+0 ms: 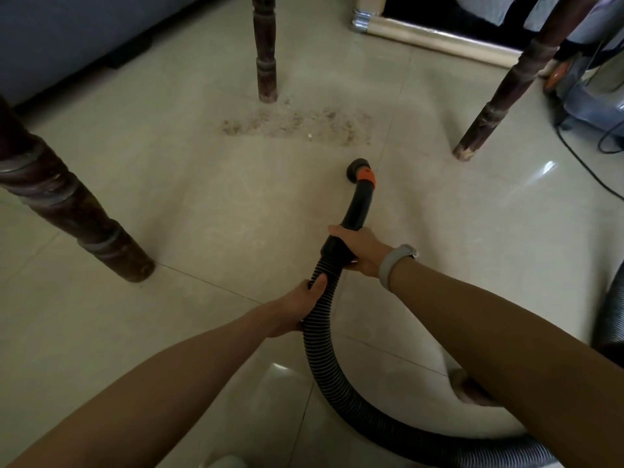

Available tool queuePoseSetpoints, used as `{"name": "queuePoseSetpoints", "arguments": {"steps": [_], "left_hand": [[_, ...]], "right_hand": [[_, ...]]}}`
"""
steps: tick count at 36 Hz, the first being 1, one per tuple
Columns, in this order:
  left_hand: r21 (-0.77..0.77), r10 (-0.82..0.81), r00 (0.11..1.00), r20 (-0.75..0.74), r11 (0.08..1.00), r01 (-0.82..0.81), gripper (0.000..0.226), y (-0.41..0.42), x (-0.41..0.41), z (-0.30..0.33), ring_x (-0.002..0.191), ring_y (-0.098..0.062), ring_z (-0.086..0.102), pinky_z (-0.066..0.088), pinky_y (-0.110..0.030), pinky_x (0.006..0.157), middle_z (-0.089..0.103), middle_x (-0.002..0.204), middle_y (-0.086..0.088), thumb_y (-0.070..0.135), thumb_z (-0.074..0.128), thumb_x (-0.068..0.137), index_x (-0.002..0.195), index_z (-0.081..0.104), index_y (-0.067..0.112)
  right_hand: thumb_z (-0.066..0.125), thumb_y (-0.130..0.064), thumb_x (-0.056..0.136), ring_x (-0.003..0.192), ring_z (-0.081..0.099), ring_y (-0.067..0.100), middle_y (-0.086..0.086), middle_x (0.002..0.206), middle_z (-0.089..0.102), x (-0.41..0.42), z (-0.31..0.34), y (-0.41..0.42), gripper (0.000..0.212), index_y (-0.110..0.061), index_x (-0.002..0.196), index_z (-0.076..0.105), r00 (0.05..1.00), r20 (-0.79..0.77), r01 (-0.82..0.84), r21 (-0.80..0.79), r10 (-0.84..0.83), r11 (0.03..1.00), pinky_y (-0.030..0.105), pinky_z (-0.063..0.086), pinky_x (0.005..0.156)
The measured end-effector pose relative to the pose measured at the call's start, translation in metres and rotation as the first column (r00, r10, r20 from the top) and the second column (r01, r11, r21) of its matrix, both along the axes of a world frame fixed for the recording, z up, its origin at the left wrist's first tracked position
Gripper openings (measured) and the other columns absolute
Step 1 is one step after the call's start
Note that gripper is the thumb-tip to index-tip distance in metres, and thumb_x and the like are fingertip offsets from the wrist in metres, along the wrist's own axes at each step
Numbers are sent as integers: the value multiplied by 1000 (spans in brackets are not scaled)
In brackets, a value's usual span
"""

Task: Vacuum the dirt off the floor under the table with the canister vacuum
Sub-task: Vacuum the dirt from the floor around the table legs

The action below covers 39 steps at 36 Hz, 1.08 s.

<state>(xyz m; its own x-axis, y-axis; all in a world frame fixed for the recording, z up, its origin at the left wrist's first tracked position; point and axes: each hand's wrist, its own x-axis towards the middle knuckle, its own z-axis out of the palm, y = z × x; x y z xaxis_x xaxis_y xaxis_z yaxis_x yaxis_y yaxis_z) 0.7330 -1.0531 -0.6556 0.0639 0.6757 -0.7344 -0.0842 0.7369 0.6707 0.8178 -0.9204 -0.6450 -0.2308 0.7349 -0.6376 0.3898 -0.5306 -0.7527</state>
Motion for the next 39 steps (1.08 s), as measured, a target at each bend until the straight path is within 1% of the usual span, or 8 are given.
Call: {"name": "queuePoseSetpoints", "arguments": {"steps": [6, 10, 13, 19, 23, 33, 36, 39], "left_hand": [[-72, -225, 973, -51, 973, 221, 55, -5, -18, 6, 109, -23, 59, 46, -40, 100, 54, 124, -2, 55, 30, 97, 138, 34, 20], [-154, -469, 862, -193, 882, 445, 62, 0, -43, 16, 114, -25, 58, 44, -41, 101, 54, 132, -5, 57, 38, 95, 141, 38, 16], [-204, -492, 817, -300, 870, 449, 59, 2, -60, 24, 119, -27, 55, 45, -41, 100, 51, 135, -9, 53, 41, 96, 140, 40, 13], [-92, -141, 780, -610, 990, 107, 47, -15, -92, 50, 124, -31, 49, 40, -33, 98, 48, 139, -16, 35, 35, 103, 133, 50, 3], [-60, 59, 766, -640, 990, -127, 42, -47, -102, 62, 126, -32, 46, 37, -31, 99, 48, 139, -15, 32, 39, 101, 131, 51, 5], [-85, 403, 692, -600, 827, -555, 37, -156, -73, 119, 116, -31, 53, 39, -29, 91, 61, 123, -13, 27, 45, 98, 128, 53, 8], [-110, 472, 662, -582, 761, -640, 34, -186, -53, 148, 112, -29, 54, 39, -28, 87, 62, 119, -11, 25, 46, 98, 126, 54, 7], [-123, 551, 626, -551, 688, -715, 32, -212, -30, 174, 107, -32, 58, 46, -37, 92, 63, 117, -14, 25, 48, 97, 123, 55, 8]], "right_hand": [[64, -27, 89, 83, 60, 30, 10, 86, 59, -8, -5, 1, 22, -8, 93, 53, 992, -68, 106, -35, -108, 994, 48, 54, 85], [59, -27, 92, 85, 59, 30, 10, 90, 58, -18, -6, -5, 28, -5, 108, 51, 998, 29, 59, -10, -59, 998, 44, 54, 78], [58, -29, 93, 78, 58, 25, 8, 87, 57, -23, -2, -14, 31, -5, 111, 49, 997, 69, 49, -34, -47, 998, 40, 51, 73], [58, -36, 93, 99, 58, 32, 13, 109, 57, -36, 9, -45, 46, -5, 124, 46, 995, 102, 1, -91, 8, 996, 47, 52, 90], [57, -35, 93, 97, 60, 32, 13, 106, 58, -46, 23, -70, 42, -5, 121, 47, 984, 155, -74, -90, 88, 993, 48, 53, 88], [52, -41, 94, 82, 59, 20, 7, 102, 62, -50, 79, -169, 42, -5, 117, 52, 869, 284, -382, -136, 405, 914, 27, 46, 63], [53, -39, 94, 83, 60, 21, 6, 97, 61, -40, 106, -200, 40, -6, 116, 53, 824, 277, -466, -166, 495, 869, 28, 45, 67], [54, -38, 93, 75, 59, 17, 4, 91, 60, -27, 138, -225, 38, -7, 116, 53, 739, 284, -593, -156, 611, 790, 24, 43, 57]]}}
